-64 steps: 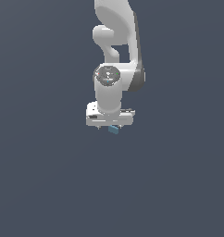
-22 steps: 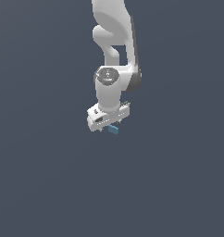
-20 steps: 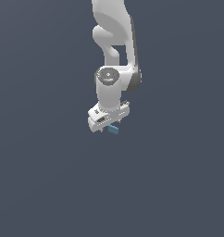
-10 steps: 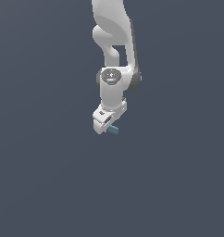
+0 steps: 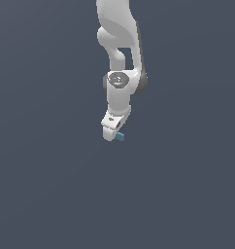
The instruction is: Pick up the object and move it to a goal position.
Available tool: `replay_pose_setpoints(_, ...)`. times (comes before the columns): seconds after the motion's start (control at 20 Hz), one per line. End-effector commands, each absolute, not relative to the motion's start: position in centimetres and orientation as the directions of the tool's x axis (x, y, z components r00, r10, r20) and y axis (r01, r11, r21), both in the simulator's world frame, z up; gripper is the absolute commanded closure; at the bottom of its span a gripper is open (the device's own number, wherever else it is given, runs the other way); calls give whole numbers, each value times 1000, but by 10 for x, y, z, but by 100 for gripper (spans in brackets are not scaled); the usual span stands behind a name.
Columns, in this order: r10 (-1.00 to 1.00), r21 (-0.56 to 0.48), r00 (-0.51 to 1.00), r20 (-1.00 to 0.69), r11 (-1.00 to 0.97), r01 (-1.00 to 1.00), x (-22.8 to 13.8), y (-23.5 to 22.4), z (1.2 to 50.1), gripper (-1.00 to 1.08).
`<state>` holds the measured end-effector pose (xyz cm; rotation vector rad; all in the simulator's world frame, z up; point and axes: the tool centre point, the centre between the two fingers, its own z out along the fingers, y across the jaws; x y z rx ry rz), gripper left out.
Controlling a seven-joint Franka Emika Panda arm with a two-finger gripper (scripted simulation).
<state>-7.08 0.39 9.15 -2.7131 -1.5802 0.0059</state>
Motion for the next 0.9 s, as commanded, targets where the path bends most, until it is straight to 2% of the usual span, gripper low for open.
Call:
replay_pose_setpoints(0.0,885,-2,465,-1,-465,885,-72,5,90,-92)
replay_pose_setpoints(0.5,896,0,444,0,-444,896,-74,6,87,-92)
replay_pose_setpoints(0.85,898,0,441,0,-441,898,-75,6,58,-92)
